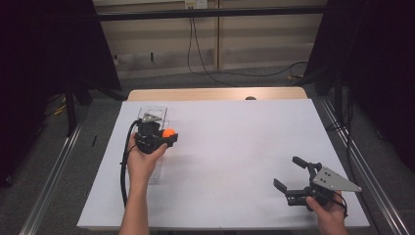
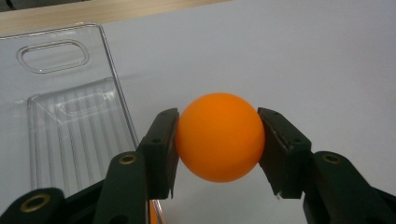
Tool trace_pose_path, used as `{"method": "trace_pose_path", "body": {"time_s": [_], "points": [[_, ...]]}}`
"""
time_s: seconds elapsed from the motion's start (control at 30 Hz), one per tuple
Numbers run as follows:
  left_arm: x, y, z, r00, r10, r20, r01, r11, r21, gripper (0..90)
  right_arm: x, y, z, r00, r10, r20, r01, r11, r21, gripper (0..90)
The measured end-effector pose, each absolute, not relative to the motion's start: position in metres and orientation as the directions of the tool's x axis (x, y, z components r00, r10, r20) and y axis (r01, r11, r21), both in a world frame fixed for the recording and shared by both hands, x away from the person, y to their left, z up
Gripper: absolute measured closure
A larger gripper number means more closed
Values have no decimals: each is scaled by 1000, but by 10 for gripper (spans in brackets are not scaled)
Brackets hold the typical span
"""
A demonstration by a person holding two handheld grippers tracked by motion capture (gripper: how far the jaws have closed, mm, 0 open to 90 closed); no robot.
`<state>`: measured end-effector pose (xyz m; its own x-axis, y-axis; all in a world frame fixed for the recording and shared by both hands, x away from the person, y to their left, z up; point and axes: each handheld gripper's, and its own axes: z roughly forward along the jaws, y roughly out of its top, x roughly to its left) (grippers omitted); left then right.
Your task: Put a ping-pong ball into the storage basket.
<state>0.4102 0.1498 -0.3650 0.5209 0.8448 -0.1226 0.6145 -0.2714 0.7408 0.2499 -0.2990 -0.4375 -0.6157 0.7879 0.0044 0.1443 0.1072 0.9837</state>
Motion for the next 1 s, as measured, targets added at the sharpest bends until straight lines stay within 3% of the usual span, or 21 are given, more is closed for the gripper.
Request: {"method": "trace_pose_path", "body": {"time_s": [1.0], "points": [[409, 158, -361, 506, 855, -113, 620, -269, 737, 510, 250, -299, -438, -616, 788, 4, 144, 108, 984, 20]]}}
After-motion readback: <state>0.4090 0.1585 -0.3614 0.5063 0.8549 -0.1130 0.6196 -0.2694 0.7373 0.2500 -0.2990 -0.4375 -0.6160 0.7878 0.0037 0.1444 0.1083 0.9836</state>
